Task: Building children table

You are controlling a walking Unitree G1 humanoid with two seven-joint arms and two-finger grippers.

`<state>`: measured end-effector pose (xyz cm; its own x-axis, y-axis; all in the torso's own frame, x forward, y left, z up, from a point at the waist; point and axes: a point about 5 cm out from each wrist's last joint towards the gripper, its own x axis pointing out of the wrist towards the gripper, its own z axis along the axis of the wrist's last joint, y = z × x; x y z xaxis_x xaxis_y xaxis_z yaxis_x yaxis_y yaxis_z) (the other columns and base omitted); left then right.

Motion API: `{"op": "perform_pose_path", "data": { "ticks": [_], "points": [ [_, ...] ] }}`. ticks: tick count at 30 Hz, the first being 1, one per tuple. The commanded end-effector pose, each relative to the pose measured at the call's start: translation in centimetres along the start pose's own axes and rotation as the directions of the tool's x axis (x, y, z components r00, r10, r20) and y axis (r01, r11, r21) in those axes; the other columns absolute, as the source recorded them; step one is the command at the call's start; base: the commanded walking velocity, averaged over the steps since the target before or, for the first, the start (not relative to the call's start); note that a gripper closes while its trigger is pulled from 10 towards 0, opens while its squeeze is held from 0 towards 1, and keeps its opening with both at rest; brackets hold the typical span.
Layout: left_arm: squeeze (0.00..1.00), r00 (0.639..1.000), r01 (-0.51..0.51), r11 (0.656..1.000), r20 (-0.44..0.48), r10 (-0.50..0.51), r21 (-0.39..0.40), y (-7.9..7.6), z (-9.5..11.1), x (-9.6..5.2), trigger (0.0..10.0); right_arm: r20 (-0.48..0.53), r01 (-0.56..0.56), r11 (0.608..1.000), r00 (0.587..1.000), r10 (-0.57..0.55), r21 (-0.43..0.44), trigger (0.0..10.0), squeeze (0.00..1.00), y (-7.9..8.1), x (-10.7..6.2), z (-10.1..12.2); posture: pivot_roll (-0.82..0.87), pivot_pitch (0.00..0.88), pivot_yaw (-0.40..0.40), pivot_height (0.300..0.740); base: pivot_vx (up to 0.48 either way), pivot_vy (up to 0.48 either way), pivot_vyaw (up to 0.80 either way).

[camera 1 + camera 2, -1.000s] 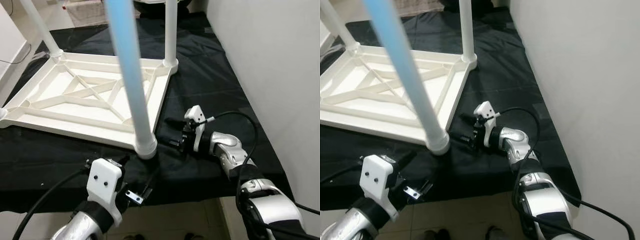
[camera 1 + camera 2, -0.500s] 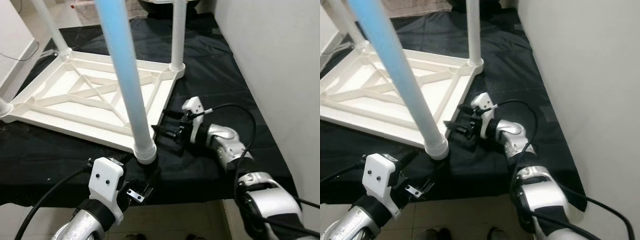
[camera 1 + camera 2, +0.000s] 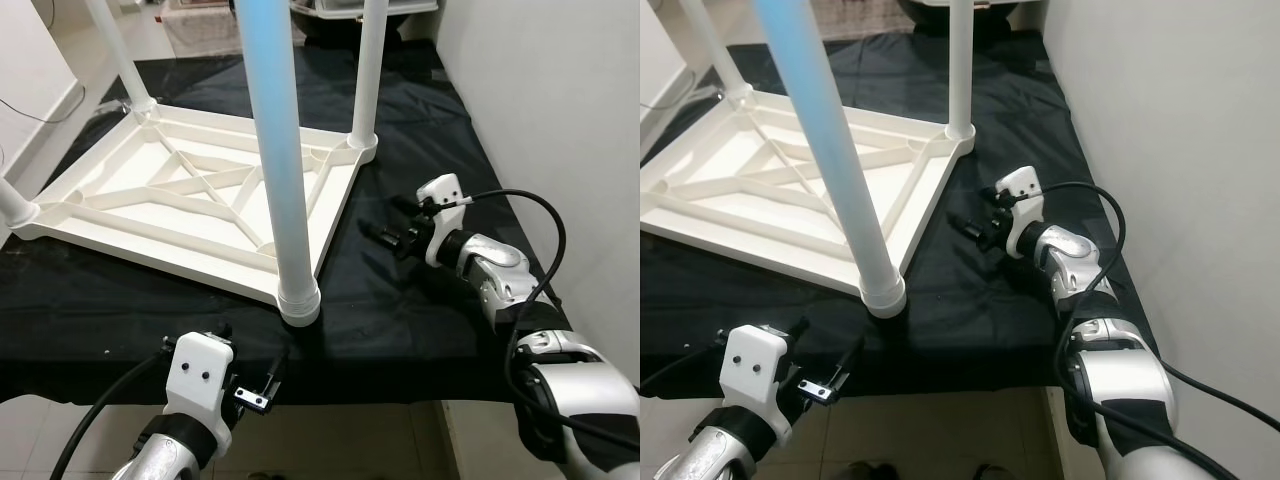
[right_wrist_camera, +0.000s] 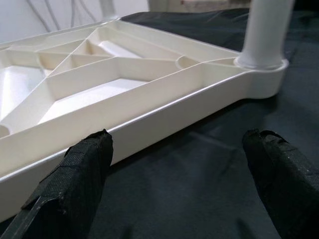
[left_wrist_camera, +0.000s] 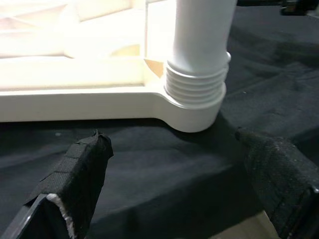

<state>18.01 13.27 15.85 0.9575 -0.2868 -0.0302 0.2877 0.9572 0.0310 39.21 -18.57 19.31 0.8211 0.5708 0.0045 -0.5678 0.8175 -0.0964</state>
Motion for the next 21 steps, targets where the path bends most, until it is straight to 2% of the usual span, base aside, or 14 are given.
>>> {"op": "perform_pose_path", "data": {
  "ticks": [1, 3, 8, 11, 12, 13, 15, 16, 17, 19, 21],
  "points": [
    [0.0, 1.0, -0.019, 1.0, -0.021, 0.019, 0.006, 0.2, -0.5, -0.2, 10.0, -0.01, 0.003, 1.0, 1.0, -0.003, -0.001, 10.0, 0.0, 0.3, -0.1, -0.6, 0.09, 0.118, 0.015, 0.74, 0.0, 0.0, 0.0],
    [0.0, 0.997, -0.079, 0.997, -0.014, 0.079, 0.017, 0.8, -0.6, 0.0, 10.0, 0.02, 0.131, 0.991, 0.991, -0.132, 0.032, 10.0, 0.0, -0.5, -1.1, -1.5, 0.08, 0.096, 0.014, 0.74, 0.0, 0.0, 0.0],
    [0.0, 0.991, -0.135, 0.991, -0.005, 0.135, 0.019, 1.5, -0.5, 0.2, 10.0, 0.071, 0.198, 0.977, 0.977, -0.204, 0.083, 10.0, 0.0, -0.9, -2.1, -1.8, 0.08, 0.084, 0.01, 0.74, 0.0, 0.0, 0.0],
    [0.0, 0.99, -0.139, 0.99, -0.002, 0.139, 0.016, 1.6, -0.9, 0.2, 10.0, 0.043, 0.061, 0.988, 0.997, -0.068, 0.139, 10.0, 0.0, -0.9, -2.2, -1.6, 0.07, 0.073, 0.012, 0.74, 0.0, 0.0, 0.0],
    [0.0, 0.99, -0.139, 0.99, -0.002, 0.139, 0.016, 1.6, -0.9, 0.2, 10.0, 0.043, 0.061, 0.988, 0.997, -0.068, 0.139, 10.0, 0.0, -0.9, -2.2, -1.6, 0.07, 0.073, 0.012, 0.74, 0.0, 0.0, 0.0],
    [0.0, 0.99, -0.139, 0.99, 0.001, 0.139, 0.015, 1.6, -0.9, 0.2, 10.0, 0.019, -0.002, 0.99, 1.0, 0.0, 0.138, 10.0, 0.0, -1.2, -2.6, -1.6, 0.07, 0.069, 0.011, 0.74, 0.0, 0.0, 0.0],
    [0.0, 0.99, -0.139, 0.99, 0.002, 0.139, 0.015, 1.6, -1.0, 0.2, 10.0, 0.001, -0.039, 0.99, 0.999, 0.039, 0.134, 10.0, 0.0, -1.3, -2.9, -1.6, 0.07, 0.069, 0.011, 0.74, 0.0, 0.0, 0.0],
    [0.0, 0.991, -0.137, 0.99, 0.004, 0.137, 0.013, 1.6, -1.1, 0.2, 10.0, -0.029, -0.089, 0.985, 0.995, 0.095, 0.151, 10.0, 0.0, -1.4, -3.3, -1.8, 0.07, 0.064, 0.009, 0.74, 0.0, 0.0, 0.0],
    [0.0, 0.991, -0.137, 0.99, 0.004, 0.137, 0.013, 1.6, -1.1, 0.2, 10.0, -0.029, -0.089, 0.985, 0.995, 0.095, 0.151, 10.0, 0.0, -1.4, -3.3, -1.8, 0.07, 0.064, 0.009, 0.74, 0.0, 0.0, 0.0],
    [0.0, 0.991, -0.133, 0.991, 0.009, 0.133, 0.008, 1.5, -1.2, 0.4, 10.0, -0.059, -0.2, 0.966, 0.975, 0.212, 0.162, 10.0, 0.0, -1.5, -4.3, -1.8, 0.06, 0.056, 0.008, 0.74, 0.0, 0.0, 0.0],
    [0.0, 0.991, -0.131, 0.991, 0.008, 0.131, 0.009, 1.5, -1.2, 0.4, 10.0, -0.058, -0.234, 0.956, 0.967, 0.247, 0.174, 10.0, 0.0, -1.5, -4.6, -1.8, 0.06, 0.05, 0.012, 0.74, 0.0, 0.0, 0.0]
  ]
}}
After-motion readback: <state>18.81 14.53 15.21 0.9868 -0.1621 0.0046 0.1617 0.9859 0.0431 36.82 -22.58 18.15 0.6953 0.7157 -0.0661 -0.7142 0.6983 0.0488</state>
